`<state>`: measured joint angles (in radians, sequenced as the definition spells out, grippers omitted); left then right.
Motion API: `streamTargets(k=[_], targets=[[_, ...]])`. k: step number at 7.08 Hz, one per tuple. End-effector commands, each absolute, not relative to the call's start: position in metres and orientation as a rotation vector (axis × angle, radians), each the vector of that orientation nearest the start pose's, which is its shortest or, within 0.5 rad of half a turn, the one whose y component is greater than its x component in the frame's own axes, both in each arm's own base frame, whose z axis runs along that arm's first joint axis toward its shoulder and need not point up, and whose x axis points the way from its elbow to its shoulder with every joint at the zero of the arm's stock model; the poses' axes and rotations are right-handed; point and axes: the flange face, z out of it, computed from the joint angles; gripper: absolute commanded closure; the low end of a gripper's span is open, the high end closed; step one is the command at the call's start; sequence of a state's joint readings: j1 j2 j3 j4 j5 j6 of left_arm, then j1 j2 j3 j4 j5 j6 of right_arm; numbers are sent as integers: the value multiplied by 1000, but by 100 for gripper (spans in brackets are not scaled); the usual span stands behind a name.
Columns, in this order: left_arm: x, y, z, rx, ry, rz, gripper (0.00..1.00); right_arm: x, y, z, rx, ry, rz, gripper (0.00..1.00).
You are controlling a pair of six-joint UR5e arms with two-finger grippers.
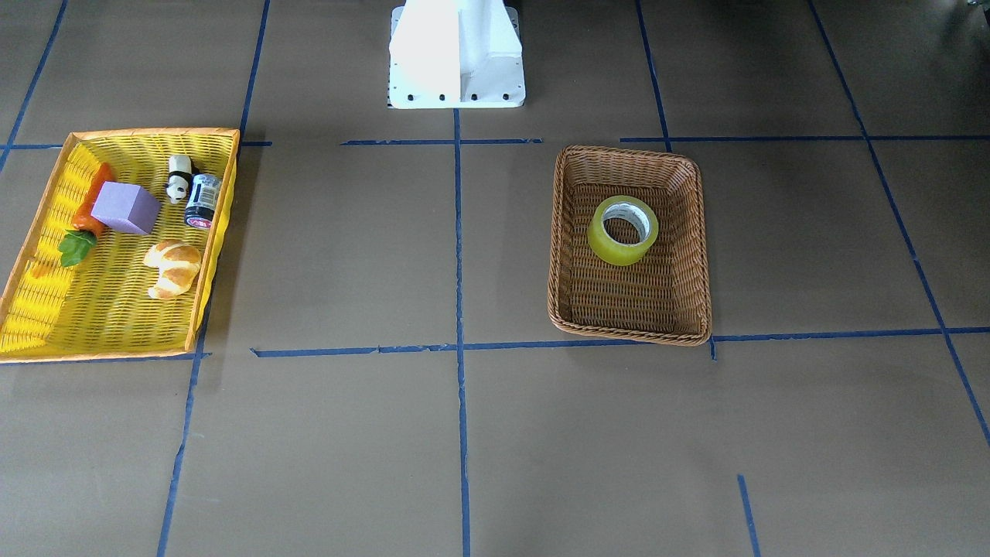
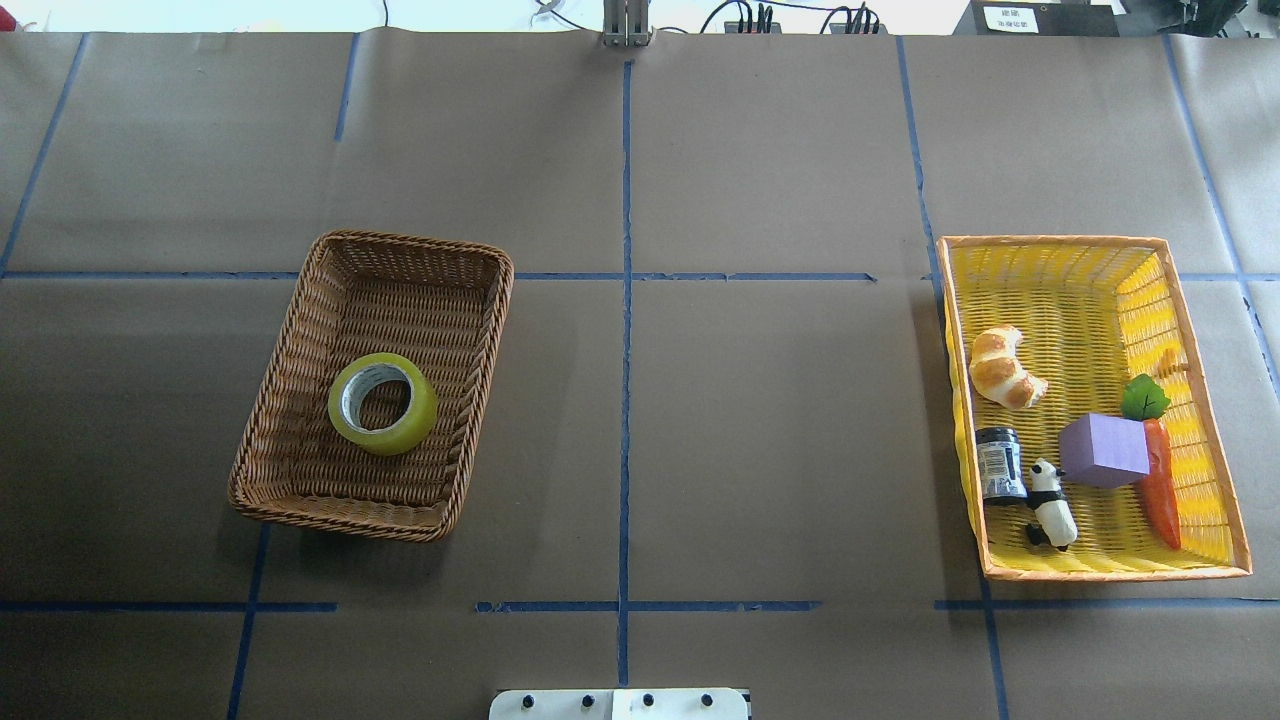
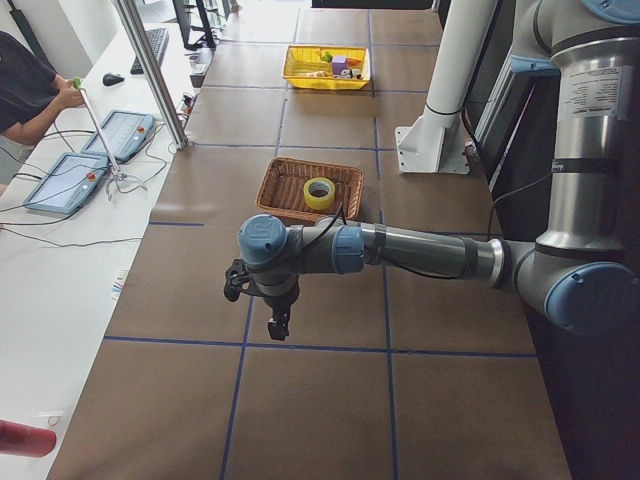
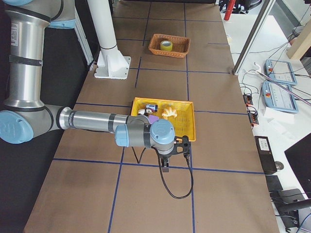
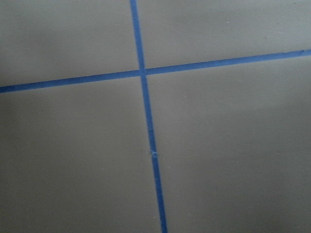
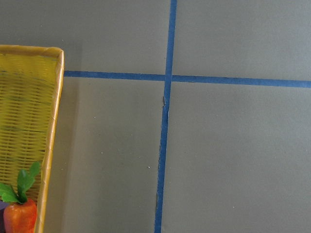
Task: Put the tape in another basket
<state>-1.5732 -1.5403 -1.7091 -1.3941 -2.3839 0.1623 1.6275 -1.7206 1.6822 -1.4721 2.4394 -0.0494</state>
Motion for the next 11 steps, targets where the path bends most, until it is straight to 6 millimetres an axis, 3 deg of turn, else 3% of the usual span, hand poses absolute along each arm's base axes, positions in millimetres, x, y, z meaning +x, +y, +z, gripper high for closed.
streamTargets(k=[1,4,11], targets=[[-66,-468,651,-40,822,100,0,80,-426,657,92,-893,-14,0],[-67,-468,682,-14,819,109,0,80,-426,657,93,-894,-15,0],[-67,-469,676,-15,819,83,0,80,-425,656,101,-887,-20,0]])
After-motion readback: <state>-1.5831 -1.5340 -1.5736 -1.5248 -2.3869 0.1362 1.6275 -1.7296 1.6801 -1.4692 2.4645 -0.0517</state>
